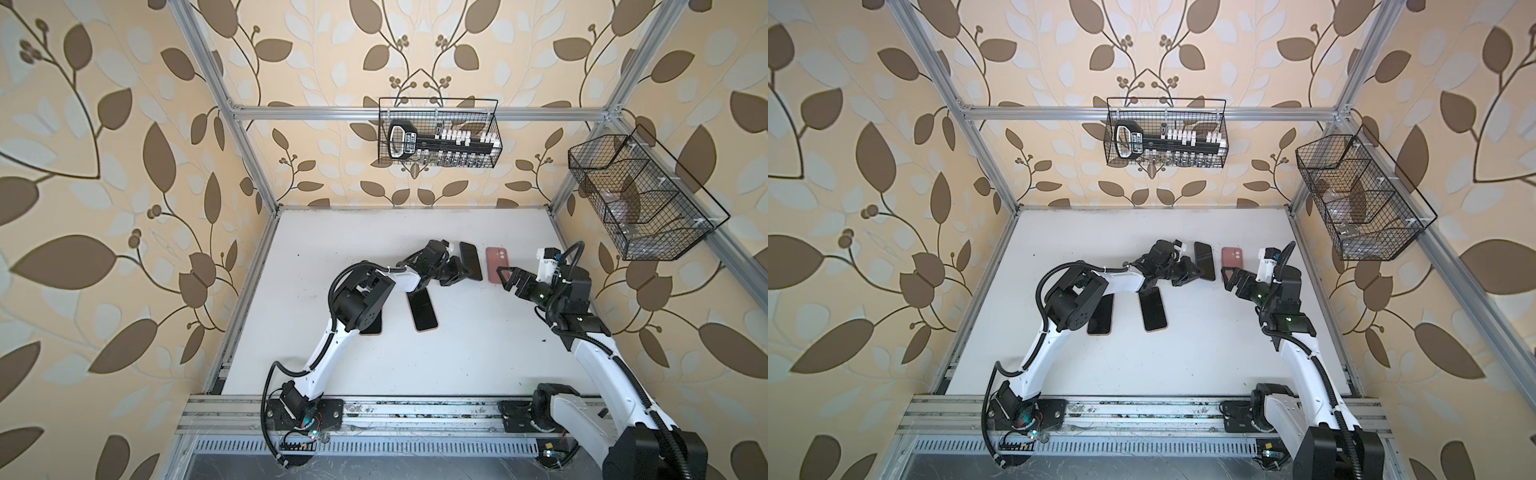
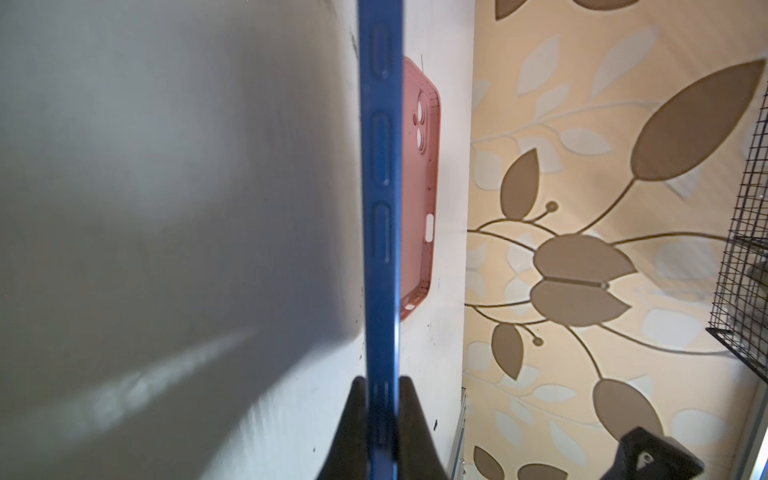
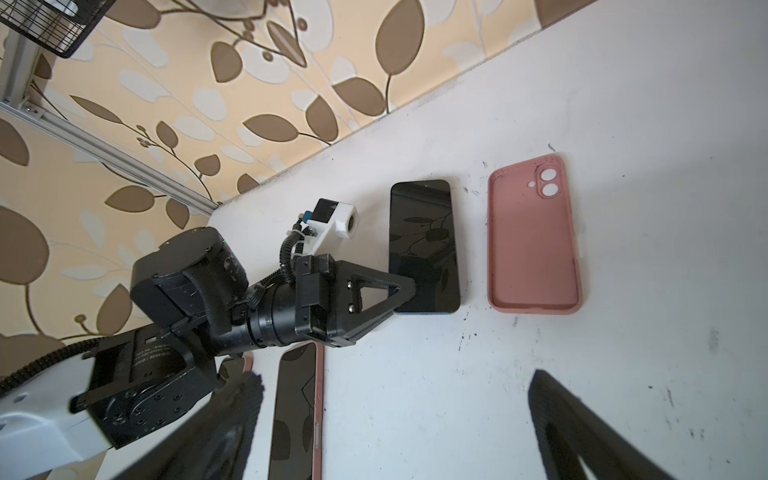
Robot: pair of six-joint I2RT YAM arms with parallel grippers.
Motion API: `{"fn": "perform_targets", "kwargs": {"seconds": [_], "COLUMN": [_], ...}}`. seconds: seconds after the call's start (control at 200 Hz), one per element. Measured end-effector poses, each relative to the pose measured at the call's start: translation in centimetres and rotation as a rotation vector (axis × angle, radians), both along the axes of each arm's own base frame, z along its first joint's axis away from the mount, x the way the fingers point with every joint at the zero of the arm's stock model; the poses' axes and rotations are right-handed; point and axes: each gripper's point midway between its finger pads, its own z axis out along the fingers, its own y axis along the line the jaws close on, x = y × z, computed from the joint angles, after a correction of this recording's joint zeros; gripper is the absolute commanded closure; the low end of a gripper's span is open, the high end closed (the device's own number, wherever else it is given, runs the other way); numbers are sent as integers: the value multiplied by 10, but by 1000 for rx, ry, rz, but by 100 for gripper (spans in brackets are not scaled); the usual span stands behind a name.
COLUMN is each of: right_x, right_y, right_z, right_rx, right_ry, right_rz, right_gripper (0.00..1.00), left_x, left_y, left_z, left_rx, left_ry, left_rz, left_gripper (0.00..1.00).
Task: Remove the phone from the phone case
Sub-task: 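Lower the blue phone beside the case with the left gripper while right draws back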
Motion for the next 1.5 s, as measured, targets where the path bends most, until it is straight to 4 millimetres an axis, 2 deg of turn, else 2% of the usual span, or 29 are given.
{"fn": "perform_targets", "kwargs": {"seconds": [0.1,0.395,0.635,0.93,1.07,1.18,1.5], "right_x": [0,0,1,-1,-2,-3,-9], "right_y": [0,-2,-7,-7,-7,-6,-5], "right_z": [-1,-4,-17,-18,-19,-20,-26], "right_rx": [1,0,38,70,77,78,81], "right_ry": [2,4,52,68,73,80,121], "right_rz": [14,37,36,34,35,36,37], "right_gripper": [0,0,0,0,0,0,0], "left_x": [1,8,9,8,9,10,11], "left_y": [-1,-6,-6,-2,-3,-3,-2], "left_z": [-9,-8,-8,-18,-15,-13,2], "left_rx": [5,8,24,71,72,74,101], "left_ry": [12,13,20,18,0,-20,-78], "left_rz": [0,2,4,6,-1,-8,-5], "left_gripper": [100,100,83,74,64,60,21]}}
